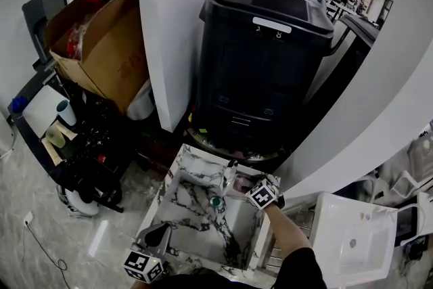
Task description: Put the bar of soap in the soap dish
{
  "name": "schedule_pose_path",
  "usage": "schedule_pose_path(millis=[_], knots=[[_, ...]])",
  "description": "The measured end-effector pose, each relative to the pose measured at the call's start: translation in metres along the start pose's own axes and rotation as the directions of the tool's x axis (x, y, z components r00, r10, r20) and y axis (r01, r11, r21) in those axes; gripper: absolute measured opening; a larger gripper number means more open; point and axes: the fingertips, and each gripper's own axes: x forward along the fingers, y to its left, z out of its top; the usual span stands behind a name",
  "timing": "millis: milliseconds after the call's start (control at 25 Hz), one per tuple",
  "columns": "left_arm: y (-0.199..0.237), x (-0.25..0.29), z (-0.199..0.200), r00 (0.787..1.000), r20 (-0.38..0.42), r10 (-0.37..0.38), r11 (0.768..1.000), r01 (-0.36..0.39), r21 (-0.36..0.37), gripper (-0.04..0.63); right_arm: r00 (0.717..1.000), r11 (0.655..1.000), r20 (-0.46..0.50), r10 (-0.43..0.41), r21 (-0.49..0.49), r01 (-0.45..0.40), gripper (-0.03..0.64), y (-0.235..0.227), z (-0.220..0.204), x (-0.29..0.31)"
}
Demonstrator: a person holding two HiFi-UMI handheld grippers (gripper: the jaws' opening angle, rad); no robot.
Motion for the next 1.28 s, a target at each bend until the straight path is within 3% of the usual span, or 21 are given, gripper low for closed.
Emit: schedule_pose_path(millis=[400, 760, 960, 1080, 1280], knots=[[-0.001, -0.005, -0.001, 1.000, -0.007, -0.029, 1.000, 0.029, 0.008, 0.054, 1.000, 1.000, 0.017, -0.017, 0.016, 0.017, 0.215, 0.004, -0.001, -0.017], [0.001, -0.011, 0.003, 0.997, 0.000, -0.072, 0.997, 0.072, 0.016, 0.054, 0.977, 0.975, 0.167, -0.132, 0.199, 0.097, 0.213, -0.005, 0.020, -0.063], [-0.003, -0.011, 0.008, 0.992, 0.011, -0.126, 0.992, 0.126, 0.031, 0.054, 0.943, 0.930, 0.255, -0.215, 0.349, 0.118, 0.209, 0.001, 0.027, -0.093], [-0.004, -0.013, 0.012, 0.987, 0.015, -0.159, 0.987, 0.158, 0.040, 0.054, 0.911, 0.895, 0.303, -0.280, 0.426, 0.133, 0.118, 0.009, 0.029, -0.115], [-0.003, -0.018, 0.016, 0.977, 0.016, -0.211, 0.976, 0.210, 0.063, 0.054, 0.851, 0.848, 0.374, -0.368, 0.510, 0.143, 0.082, 0.038, 0.032, -0.152]])
